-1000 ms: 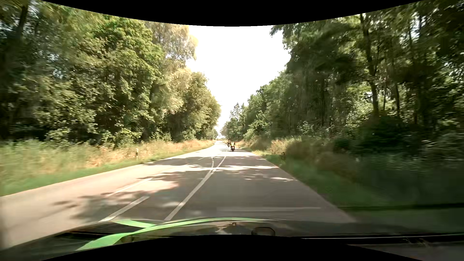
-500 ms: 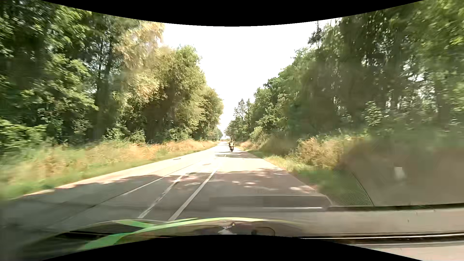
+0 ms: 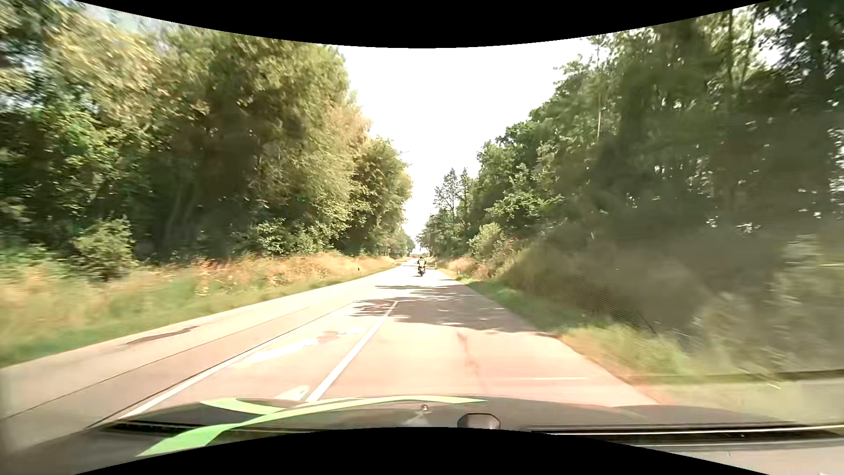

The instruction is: Follow the waypoints while adhering to traffic rules and regulations

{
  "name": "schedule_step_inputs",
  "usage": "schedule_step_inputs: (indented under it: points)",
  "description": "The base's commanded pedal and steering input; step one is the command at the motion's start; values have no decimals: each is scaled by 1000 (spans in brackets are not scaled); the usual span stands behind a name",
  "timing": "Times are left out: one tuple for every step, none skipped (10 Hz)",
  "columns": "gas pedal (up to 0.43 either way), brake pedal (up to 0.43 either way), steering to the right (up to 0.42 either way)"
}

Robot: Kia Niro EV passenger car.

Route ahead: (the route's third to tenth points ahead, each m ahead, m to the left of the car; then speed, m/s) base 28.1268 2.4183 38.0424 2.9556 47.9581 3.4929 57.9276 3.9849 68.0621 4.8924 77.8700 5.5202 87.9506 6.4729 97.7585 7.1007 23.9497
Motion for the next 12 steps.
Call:
schedule_step_inputs:
  points:
    - [240, 0, -16]
    - [228, 0, -16]
    - [228, 0, -16]
    - [228, 0, -15]
    - [228, 0, -14]
    - [228, 0, -14]
    - [228, 0, -14]
    - [228, 0, -12]
    - [228, 0, -11]
    - [189, 0, -10]
    - [177, 0, -9]
    - [177, 0, -8]
